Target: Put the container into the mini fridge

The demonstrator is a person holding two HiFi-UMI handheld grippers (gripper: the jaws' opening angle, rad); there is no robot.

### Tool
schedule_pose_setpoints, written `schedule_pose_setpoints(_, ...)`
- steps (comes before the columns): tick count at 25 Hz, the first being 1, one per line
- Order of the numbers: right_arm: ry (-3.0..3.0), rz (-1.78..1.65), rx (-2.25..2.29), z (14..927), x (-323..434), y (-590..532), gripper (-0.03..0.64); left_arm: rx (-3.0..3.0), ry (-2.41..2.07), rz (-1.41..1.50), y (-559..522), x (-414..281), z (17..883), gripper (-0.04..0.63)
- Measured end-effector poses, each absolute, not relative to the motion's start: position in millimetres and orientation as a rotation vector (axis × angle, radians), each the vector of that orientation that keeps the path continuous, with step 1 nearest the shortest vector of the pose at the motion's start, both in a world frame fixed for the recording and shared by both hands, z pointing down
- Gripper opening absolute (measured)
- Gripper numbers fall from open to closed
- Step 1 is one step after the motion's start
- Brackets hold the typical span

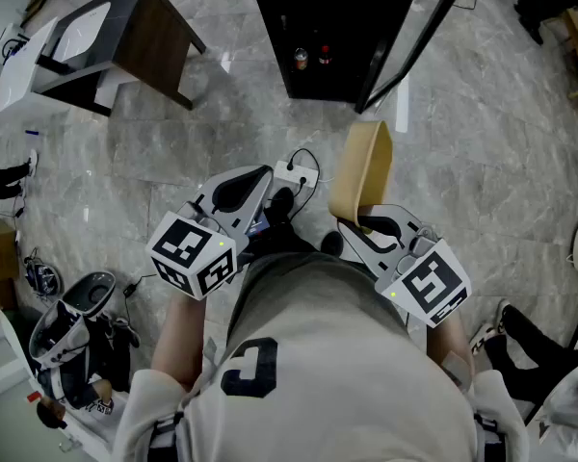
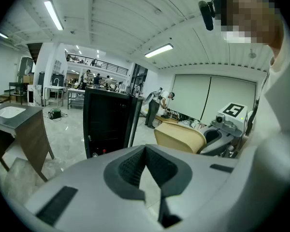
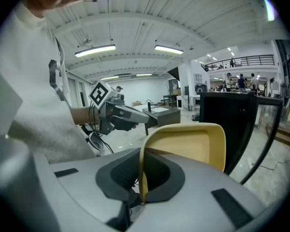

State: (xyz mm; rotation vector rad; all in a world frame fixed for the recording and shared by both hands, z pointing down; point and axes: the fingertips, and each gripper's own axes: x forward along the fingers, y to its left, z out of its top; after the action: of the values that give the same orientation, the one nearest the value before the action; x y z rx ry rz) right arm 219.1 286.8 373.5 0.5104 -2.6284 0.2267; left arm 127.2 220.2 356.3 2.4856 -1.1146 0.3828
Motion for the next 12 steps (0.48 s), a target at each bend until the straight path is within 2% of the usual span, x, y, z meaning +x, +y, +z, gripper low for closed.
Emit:
schedule_pose_setpoints(8,-2.677,0.285,0.422,349,200,302,0.029,2.538,-1.048,0.448,248,157,352,0.041)
schedule_pose_setpoints(12,-2.659,0.276,0.379,344,174,301,0.029,2.562,-1.041,0.49,247,137,350,0.041)
